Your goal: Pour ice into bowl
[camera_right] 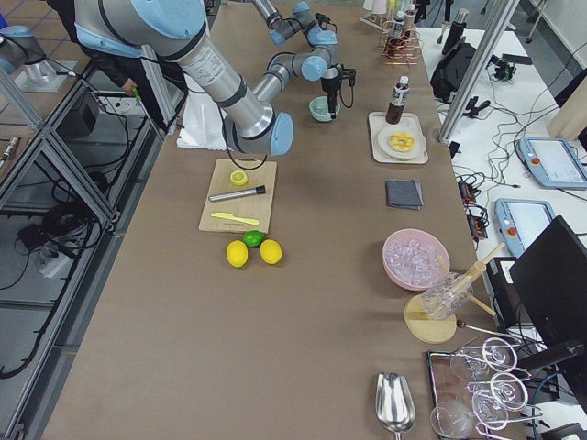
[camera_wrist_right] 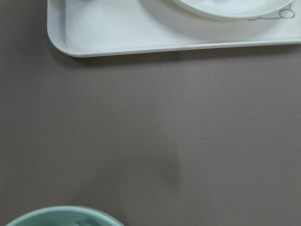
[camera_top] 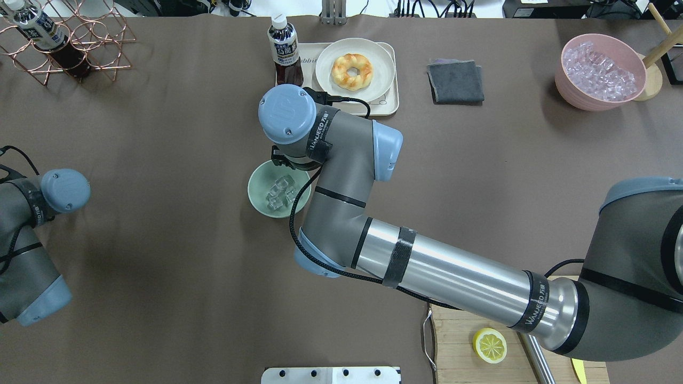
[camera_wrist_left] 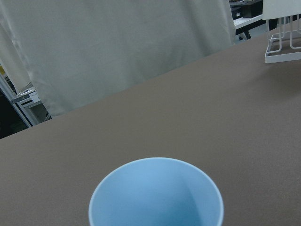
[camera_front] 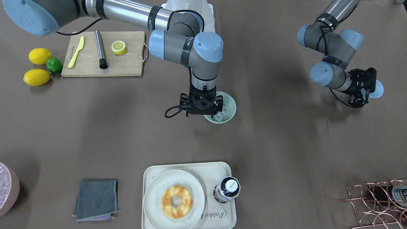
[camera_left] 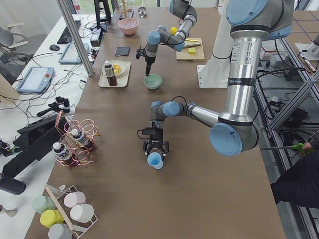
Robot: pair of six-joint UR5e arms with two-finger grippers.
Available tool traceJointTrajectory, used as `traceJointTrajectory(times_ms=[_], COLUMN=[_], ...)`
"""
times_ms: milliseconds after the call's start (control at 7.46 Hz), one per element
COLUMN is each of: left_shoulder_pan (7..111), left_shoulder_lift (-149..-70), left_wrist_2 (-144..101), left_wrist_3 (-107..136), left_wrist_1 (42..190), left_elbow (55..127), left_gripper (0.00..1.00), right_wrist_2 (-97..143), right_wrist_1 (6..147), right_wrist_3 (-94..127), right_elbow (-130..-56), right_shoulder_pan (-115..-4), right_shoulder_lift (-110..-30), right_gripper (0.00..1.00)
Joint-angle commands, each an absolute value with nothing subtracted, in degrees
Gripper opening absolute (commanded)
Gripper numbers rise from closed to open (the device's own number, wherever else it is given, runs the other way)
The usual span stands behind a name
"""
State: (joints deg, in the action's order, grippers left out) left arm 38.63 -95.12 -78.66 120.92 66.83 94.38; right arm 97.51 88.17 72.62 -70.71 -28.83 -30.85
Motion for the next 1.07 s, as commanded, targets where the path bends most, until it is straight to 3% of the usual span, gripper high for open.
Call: traceJointTrajectory(times_ms=[0,268,670,804,938], left_shoulder_pan=[38.85,38.93,39.29,39.9,43.03], left_shoulder_lift=[-94.49,-94.48,-94.22,-94.22,-94.31], left_wrist_2=[-78.66,-78.66,-78.75,-78.75,-78.84], left_wrist_3=[116.99,116.72,111.47,108.49,103.41], left_wrist_1=[64.97,62.42,57.58,57.22,57.22], left_elbow=[98.42,101.23,109.66,111.34,113.18], left_gripper=[0.97,0.97,0.97,0.97,0.97], right_wrist_2=[97.56,97.56,97.03,97.03,96.94], right_wrist_1=[86.92,86.22,85.26,84.56,84.2], right_wrist_3=[73.12,74.26,75.06,75.15,75.23], right_elbow=[-70.93,-70.93,-70.4,-70.14,-70.14], right_shoulder_pan=[-28.48,-27.6,-25.93,-25.41,-24.88], right_shoulder_lift=[-31.73,-31.73,-31.55,-31.55,-31.47], right_gripper=[0.64,0.5,0.66,0.54,0.24])
